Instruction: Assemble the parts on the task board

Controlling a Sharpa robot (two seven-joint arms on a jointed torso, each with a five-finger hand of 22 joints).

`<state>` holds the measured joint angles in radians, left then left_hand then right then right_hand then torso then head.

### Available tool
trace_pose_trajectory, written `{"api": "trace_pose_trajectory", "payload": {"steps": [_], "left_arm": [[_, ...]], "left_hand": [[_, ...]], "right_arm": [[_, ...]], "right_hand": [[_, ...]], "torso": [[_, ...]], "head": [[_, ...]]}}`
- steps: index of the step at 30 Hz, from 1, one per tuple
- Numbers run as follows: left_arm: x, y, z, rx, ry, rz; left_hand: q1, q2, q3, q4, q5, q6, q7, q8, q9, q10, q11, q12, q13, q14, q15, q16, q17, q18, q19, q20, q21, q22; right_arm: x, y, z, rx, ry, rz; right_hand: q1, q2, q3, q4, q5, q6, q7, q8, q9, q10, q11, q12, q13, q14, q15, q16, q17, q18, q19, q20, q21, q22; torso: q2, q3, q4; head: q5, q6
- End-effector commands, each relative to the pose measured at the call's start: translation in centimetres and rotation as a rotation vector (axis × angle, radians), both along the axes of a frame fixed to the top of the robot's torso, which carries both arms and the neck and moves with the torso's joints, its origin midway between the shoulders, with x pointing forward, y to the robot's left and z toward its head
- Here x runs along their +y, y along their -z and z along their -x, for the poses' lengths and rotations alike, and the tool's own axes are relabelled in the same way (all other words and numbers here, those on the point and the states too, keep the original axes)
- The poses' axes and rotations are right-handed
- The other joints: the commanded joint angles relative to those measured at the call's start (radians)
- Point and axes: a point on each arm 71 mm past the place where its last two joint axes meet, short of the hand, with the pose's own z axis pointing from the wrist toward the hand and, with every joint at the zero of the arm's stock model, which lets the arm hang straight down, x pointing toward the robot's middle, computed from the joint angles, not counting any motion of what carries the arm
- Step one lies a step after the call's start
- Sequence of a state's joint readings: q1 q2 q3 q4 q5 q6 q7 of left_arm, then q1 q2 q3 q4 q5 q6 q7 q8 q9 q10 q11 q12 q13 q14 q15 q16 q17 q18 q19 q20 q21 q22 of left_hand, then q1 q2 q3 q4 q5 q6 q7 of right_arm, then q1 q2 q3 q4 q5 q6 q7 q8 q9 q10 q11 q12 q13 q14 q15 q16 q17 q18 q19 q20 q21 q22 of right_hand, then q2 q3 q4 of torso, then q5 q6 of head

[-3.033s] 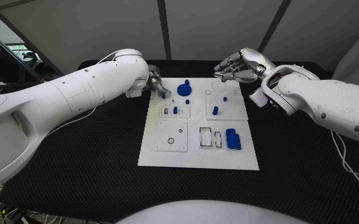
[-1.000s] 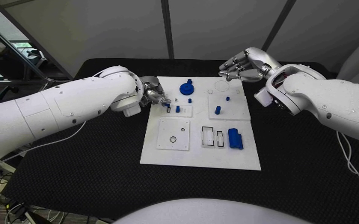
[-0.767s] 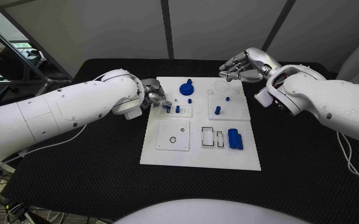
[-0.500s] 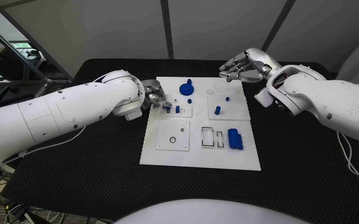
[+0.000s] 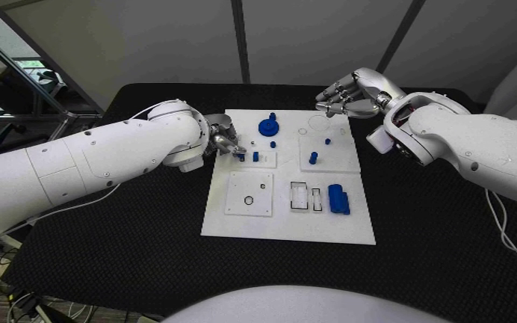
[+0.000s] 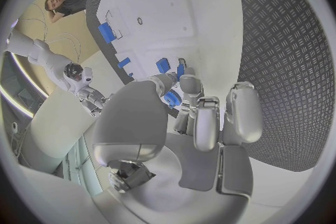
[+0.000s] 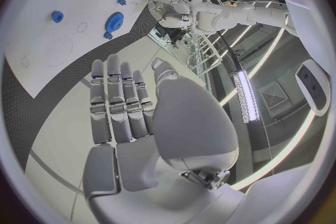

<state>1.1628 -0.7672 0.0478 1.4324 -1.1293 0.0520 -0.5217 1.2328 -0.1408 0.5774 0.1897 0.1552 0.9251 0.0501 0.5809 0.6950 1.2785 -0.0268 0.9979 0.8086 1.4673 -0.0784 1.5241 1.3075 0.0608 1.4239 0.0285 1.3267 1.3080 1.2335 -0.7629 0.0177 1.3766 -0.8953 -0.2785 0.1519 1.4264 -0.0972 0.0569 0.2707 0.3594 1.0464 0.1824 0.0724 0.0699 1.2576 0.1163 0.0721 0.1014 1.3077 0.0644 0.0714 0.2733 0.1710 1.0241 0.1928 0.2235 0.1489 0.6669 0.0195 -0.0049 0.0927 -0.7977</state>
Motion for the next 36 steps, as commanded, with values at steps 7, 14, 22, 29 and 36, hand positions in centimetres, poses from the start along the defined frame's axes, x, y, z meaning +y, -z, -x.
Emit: {"api": "trace_pose_trajectory", "payload": {"steps": [7, 14, 22, 29, 36], "left_arm": [[-0.43, -0.04, 0.00, -0.013, 0.034, -0.053], [-0.77, 0.03, 0.07, -0.009, 0.048, -0.062], [-0.95, 0.15, 0.23, -0.001, 0.070, -0.082], [-0.97, 0.23, 0.26, 0.004, 0.078, -0.093], [-1.01, 0.24, 0.27, 0.004, 0.080, -0.095]], "left_hand": [[-0.007, -0.002, 0.142, -0.135, 0.006, -0.004, -0.006, 0.008, 0.002, 0.009, -0.003, -0.001, 0.001, 0.086, -0.006, 0.002, 0.195, 0.008, 0.005, 0.000, 0.005, 0.011], [-0.011, -0.004, 0.146, -0.138, 0.008, -0.003, -0.007, 0.010, 0.003, 0.012, -0.004, 0.002, 0.003, 0.086, -0.006, 0.002, 0.195, 0.007, 0.008, -0.001, 0.009, 0.015], [-0.013, -0.006, 0.149, -0.140, 0.009, -0.002, -0.007, 0.011, 0.003, 0.015, -0.004, 0.004, 0.004, 0.086, -0.006, 0.003, 0.196, 0.007, 0.009, -0.001, 0.011, 0.017], [-0.017, -0.009, 0.154, -0.145, 0.013, -0.001, -0.008, 0.013, 0.004, 0.017, -0.005, 0.004, 0.004, 0.087, -0.007, 0.005, 0.199, 0.006, 0.011, -0.001, 0.012, 0.019], [-0.020, -0.011, 0.157, -0.148, 0.015, 0.000, -0.009, 0.015, 0.004, 0.019, -0.006, 0.006, 0.006, 0.087, -0.007, 0.005, 0.199, 0.006, 0.011, -0.002, 0.012, 0.019]], "right_arm": [[0.17, -0.12, 0.04, 0.001, -0.009, -0.001], [0.19, -0.11, 0.04, 0.001, -0.009, -0.001], [0.18, -0.11, 0.03, 0.002, -0.009, -0.001], [0.22, -0.10, 0.01, 0.002, -0.010, -0.001], [0.20, -0.09, 0.00, 0.003, -0.009, 0.000]], "right_hand": [[-0.003, 0.008, -0.003, -0.005, 0.006, -0.007, 0.001, -0.004, 0.000, -0.008, -0.002, 0.002, -0.001, 0.003, 0.002, -0.005, -0.002, 0.013, 0.007, 0.003, -0.004, -0.002], [-0.003, 0.008, -0.003, -0.005, 0.006, -0.007, 0.001, -0.004, 0.000, -0.008, -0.002, 0.002, -0.001, 0.003, 0.002, -0.005, -0.002, 0.013, 0.007, 0.003, -0.004, -0.002], [-0.003, 0.008, -0.003, -0.005, 0.006, -0.007, 0.001, -0.004, 0.000, -0.008, -0.002, 0.002, -0.001, 0.003, 0.002, -0.005, -0.002, 0.013, 0.007, 0.003, -0.004, -0.002], [-0.004, 0.009, -0.004, -0.004, 0.006, -0.008, 0.001, -0.004, 0.000, -0.009, -0.002, 0.002, -0.001, 0.002, 0.003, -0.006, -0.002, 0.013, 0.007, 0.003, -0.006, -0.003], [-0.004, 0.009, -0.004, -0.004, 0.006, -0.008, 0.001, -0.004, 0.000, -0.009, -0.002, 0.002, -0.001, 0.002, 0.003, -0.006, -0.002, 0.013, 0.007, 0.003, -0.006, -0.003]], "torso": [[0.000, 0.0007, 0.0000], [-0.001, 0.0008, 0.0002], [-0.001, 0.0003, 0.0007], [0.000, 0.0000, 0.0004], [0.000, 0.0001, 0.0001]], "head": [[0.000, -0.001], [0.001, -0.002], [0.001, -0.003], [0.003, -0.003], [0.003, -0.002]]}}
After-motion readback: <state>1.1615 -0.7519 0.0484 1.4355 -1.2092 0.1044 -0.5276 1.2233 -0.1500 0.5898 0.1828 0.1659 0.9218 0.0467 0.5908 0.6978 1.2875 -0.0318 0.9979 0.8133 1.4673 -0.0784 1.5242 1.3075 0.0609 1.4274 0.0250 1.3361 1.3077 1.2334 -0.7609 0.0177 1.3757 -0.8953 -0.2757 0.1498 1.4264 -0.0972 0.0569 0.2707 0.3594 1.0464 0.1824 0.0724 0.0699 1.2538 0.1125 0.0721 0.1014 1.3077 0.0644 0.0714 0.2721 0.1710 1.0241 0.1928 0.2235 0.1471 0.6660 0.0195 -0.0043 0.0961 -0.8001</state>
